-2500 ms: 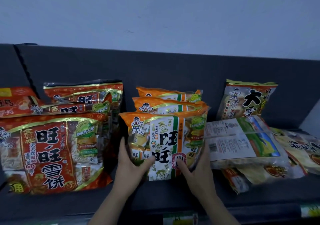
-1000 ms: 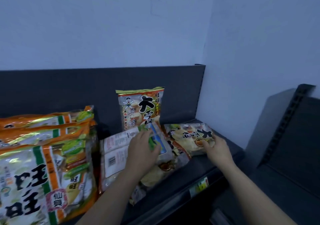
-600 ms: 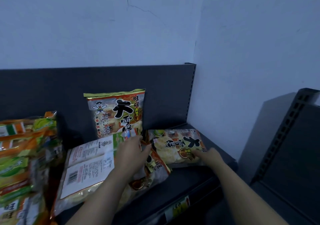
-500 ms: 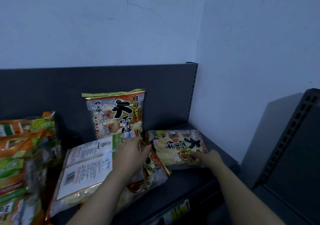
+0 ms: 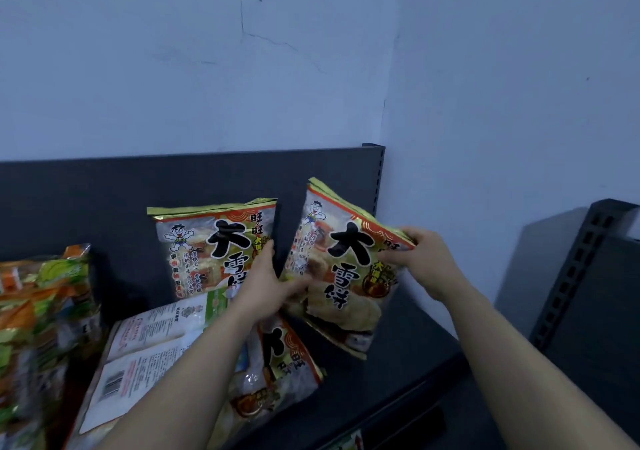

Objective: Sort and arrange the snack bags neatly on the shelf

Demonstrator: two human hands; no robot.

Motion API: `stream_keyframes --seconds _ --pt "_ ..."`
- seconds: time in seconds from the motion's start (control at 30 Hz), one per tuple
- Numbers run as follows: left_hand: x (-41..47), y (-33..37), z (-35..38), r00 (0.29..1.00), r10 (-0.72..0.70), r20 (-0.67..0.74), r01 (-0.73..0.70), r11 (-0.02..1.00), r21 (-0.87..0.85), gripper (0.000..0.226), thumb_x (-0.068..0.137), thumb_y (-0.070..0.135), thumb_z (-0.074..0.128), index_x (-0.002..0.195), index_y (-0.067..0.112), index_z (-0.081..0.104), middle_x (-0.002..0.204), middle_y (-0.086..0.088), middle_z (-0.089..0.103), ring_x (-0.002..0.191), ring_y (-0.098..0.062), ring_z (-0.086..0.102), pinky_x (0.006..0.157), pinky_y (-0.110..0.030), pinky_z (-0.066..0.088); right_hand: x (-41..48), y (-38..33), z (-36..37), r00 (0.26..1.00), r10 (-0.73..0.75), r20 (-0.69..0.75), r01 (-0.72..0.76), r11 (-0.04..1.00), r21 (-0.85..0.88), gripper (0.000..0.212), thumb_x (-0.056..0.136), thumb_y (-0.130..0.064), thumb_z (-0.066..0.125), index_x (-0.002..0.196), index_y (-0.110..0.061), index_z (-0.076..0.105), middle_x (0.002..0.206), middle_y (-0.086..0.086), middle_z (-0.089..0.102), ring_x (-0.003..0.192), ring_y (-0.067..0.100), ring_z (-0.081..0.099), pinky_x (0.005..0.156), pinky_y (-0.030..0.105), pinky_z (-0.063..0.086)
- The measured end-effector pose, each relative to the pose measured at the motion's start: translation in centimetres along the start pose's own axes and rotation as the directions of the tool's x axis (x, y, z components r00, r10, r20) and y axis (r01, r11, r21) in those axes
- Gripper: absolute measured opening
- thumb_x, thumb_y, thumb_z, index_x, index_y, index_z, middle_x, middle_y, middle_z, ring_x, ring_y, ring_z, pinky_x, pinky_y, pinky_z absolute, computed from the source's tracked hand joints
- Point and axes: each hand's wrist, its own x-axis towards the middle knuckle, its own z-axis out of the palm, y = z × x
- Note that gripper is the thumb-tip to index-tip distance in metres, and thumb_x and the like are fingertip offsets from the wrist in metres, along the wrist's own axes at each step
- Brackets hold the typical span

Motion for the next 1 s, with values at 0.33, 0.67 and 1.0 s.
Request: stream_keyframes --seconds 0.33,0.67,1.0 --pt "2.1 -0.5 2.1 0.997 -0.071 0.015 0.072 0.985 -0.158 0.064 0.057 0.041 0.091 0.109 0.027 0.056 0.106 0.000 0.070 0.101 -0.022 0.066 0.090 -0.044 0.054 1.3 3.0 0.8 0.996 0.077 -0.049 -0.070 0.990 0.121 0.092 0.072 -0.009 0.084 0.146 -0.023 0.031 0.121 -0.001 0.056 0.112 0.019 0.058 0.097 0.038 0.049" --pt "2.6 -1.3 0.9 0.989 -0.051 -0.137 0.026 0.984 -0.179 0.051 0.084 0.024 0.074 0.127 0.020 0.047 0.112 0.005 0.065 0.103 -0.015 0.064 0.091 -0.032 0.051 4.3 5.9 6.2 0.971 0.202 0.126 -0.216 0.969 0.115 0.058 0.067 -0.017 0.087 0.118 -0.020 0.060 0.110 -0.003 0.071 0.104 0.019 0.066 0.096 0.046 0.052" --pt "3.2 -1.9 -0.3 0.999 -0.050 0.019 0.047 0.993 0.111 0.073 0.092 0.026 0.065 0.151 0.023 0.024 0.128 0.018 0.041 0.127 -0.009 0.044 0.098 -0.019 0.031 10.5 7.6 9.1 0.962 0.227 0.148 -0.230 0.973 -0.003 0.059 0.074 -0.003 0.078 0.124 -0.017 0.051 0.113 0.001 0.065 0.110 0.023 0.059 0.093 0.039 0.046"
